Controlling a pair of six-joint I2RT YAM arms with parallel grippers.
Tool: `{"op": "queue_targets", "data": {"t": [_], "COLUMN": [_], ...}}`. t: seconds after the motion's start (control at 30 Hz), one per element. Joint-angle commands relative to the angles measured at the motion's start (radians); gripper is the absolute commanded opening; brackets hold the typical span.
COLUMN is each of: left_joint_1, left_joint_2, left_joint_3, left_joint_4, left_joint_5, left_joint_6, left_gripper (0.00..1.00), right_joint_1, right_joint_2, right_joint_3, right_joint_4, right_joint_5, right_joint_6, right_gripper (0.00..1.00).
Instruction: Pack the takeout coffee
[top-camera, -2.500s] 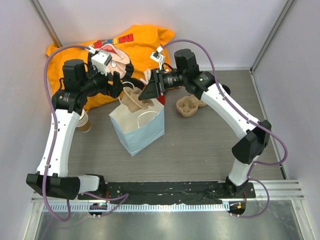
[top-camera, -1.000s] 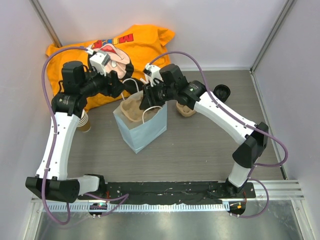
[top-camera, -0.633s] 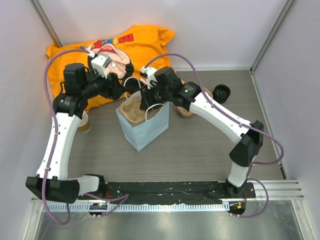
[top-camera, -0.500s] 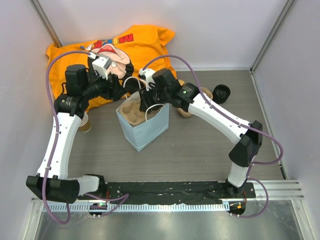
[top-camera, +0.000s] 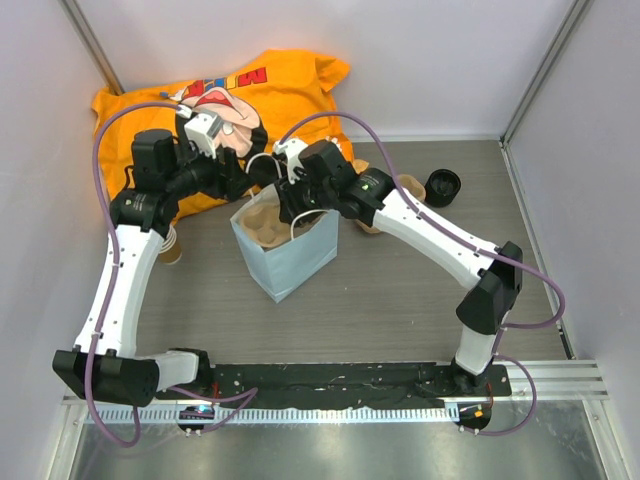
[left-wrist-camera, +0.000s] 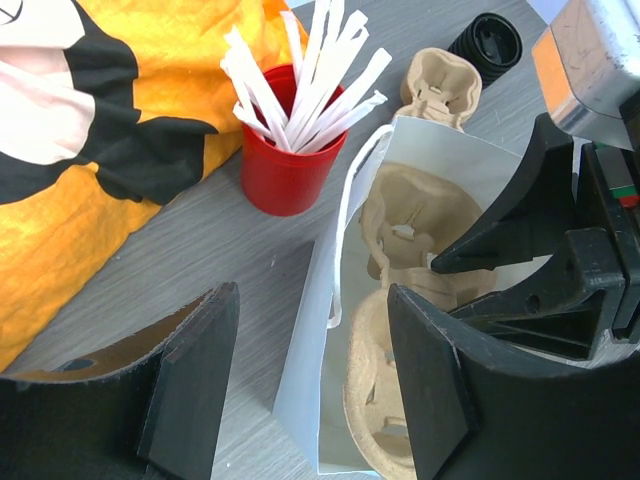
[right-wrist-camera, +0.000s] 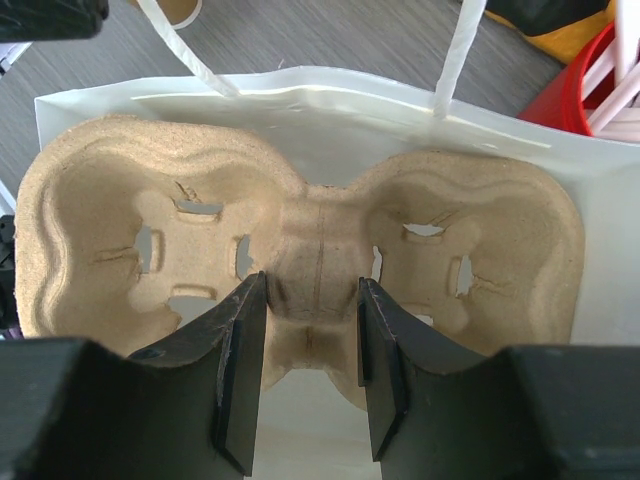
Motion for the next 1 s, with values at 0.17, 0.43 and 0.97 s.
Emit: {"op": "queue_targets", "data": {"t": [0.17,0.43,0.97], "left_joint_1": [0.003,0.003,0.003], "left_joint_2": [0.010,0.003,-0.017], "left_joint_3": [-0.013,-0.027,-0.086], "left_joint_4": [0.091,0.097,0.053], "left_joint_5": [0.045,0.045,0.025], "left_joint_6": [-0.038,-0.046,0.024], "left_gripper": [0.65,0.65,0.64], "right_joint_1": [0.005,0.005,0.005], "right_joint_2": [-0.008,-0.004,0.013], "right_joint_3": [0.079,0.085,0.094], "right_joint_4": [0.009,0.003,-0.006], "right_joint_5": [0.001,0.067,0.081], "right_joint_6": [-0.006,-0.030,-0.050], "right_gripper": [0.28,0.28,0.28]}}
